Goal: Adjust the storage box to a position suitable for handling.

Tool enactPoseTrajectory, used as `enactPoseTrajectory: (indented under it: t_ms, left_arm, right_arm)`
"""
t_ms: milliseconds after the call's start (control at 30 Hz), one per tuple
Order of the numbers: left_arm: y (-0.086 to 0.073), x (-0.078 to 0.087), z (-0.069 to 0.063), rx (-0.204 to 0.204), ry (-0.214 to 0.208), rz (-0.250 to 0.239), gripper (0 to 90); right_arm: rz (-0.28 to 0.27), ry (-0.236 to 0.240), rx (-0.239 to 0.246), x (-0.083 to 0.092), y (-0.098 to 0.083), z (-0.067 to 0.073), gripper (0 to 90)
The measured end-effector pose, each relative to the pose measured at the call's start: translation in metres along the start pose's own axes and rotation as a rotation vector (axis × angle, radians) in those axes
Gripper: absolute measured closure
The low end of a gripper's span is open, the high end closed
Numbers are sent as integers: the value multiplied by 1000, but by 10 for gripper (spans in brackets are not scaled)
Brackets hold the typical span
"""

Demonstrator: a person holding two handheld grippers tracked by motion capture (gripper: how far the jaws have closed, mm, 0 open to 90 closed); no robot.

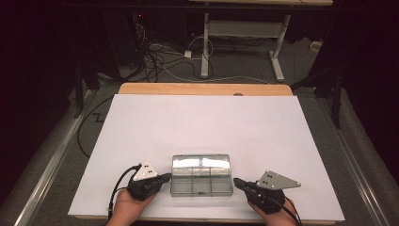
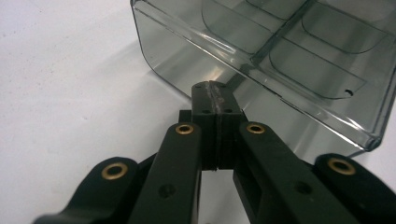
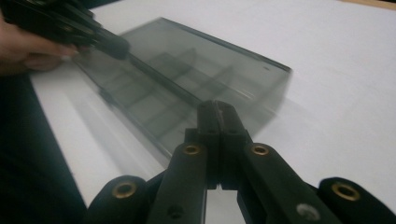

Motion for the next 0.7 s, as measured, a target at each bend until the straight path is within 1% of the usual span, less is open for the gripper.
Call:
enactPoseTrajectory:
  t_ms: [100,267,467,700]
  left_arm:
    - [2,-2,-1,-2,4,2,879]
    - [4,-6,0,-4,10,2,880]
    - [6,-7,1,-3,8,3,880]
    - [6,-8,2,2,3,1,879]
  right_arm:
    - [-13,28,11,-4,5,8,900]
    - [-18,70,38,-15,12,23,900]
    - [-7,122,61,-30,15,40,900]
    - [10,188,85,-43,15,59,900]
Point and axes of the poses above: each handheld gripper's, and its own axes: x roughly backward along the jaws, y roughly out of its top, z roughly to its left, the point moved 4 cm from there along -x, roughly forward along the jaws, and after that the axes turned 3 degrees about x, right-handed, at the moved point
